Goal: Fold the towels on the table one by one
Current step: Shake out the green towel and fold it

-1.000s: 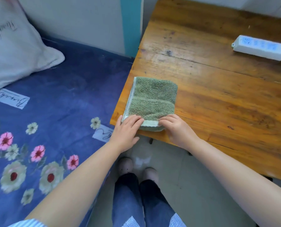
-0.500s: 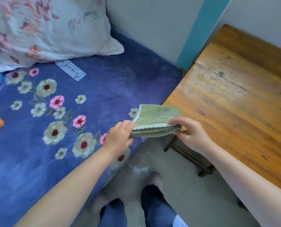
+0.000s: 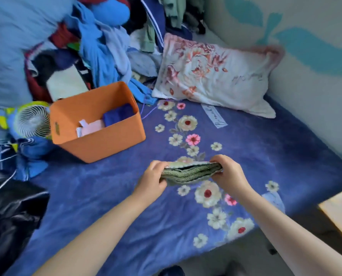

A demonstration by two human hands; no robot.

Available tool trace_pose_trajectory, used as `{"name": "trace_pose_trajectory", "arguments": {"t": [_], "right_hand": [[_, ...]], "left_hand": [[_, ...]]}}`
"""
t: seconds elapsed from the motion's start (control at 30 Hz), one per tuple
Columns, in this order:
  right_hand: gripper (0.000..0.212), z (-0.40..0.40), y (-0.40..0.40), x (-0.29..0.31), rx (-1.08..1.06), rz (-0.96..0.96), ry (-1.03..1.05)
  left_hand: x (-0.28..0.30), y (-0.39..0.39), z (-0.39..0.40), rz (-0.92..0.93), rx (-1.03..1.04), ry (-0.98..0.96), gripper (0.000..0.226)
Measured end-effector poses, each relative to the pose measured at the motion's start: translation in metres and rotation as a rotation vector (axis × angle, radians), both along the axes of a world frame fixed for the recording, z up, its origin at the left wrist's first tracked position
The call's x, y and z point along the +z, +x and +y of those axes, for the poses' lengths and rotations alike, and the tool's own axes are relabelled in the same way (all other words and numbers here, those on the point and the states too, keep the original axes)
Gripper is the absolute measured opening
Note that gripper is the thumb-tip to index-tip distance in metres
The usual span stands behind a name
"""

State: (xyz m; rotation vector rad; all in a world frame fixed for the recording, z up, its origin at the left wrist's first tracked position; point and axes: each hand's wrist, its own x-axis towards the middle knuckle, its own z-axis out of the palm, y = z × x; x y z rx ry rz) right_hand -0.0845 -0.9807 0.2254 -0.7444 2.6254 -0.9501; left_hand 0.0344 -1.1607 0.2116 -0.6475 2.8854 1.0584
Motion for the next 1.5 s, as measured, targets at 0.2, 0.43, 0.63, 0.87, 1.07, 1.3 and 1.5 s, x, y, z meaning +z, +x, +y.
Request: {"name": "trace_pose_trajectory", "arguments": {"t": [0.2, 0.43, 0.63, 0.87, 1.07, 1.3, 1.5], "right_hand": [[0.028, -0.110, 0.011, 0.028, 0.202, 0.041, 0.005], [0.030, -0.207, -0.017, 0.046, 0.467, 0.033, 0.046], [0.030, -0.285, -0.048, 0.052, 0.605, 0.061, -0.070], [0.030, -0.377, -0.065, 0.052, 0.628, 0.094, -0.203], [0.030, -0.462, -0.071, 0.033, 0.674, 0.064, -0.198], [0.033, -0.546, -0.081, -0.043, 0.694, -0.184, -0.090], [0.036, -0.591, -0.091, -0.126, 0.739, -0.317, 0.152]], "left_hand": [[0.008, 0.040, -0.078, 0.043, 0.279, 0.009, 0.039], [0.031, 0.042, -0.161, -0.045, 0.325, -0.166, 0.042], [0.062, 0.018, -0.234, -0.201, 0.333, -0.366, 0.046], [0.072, 0.003, -0.309, -0.108, 0.509, -0.364, 0.045], [0.054, -0.003, -0.393, -0.030, 0.624, -0.285, 0.049], [-0.021, -0.007, -0.471, -0.037, 0.768, 0.189, 0.054], [-0.104, -0.034, -0.489, -0.231, 0.953, 0.162, 0.051]]}}
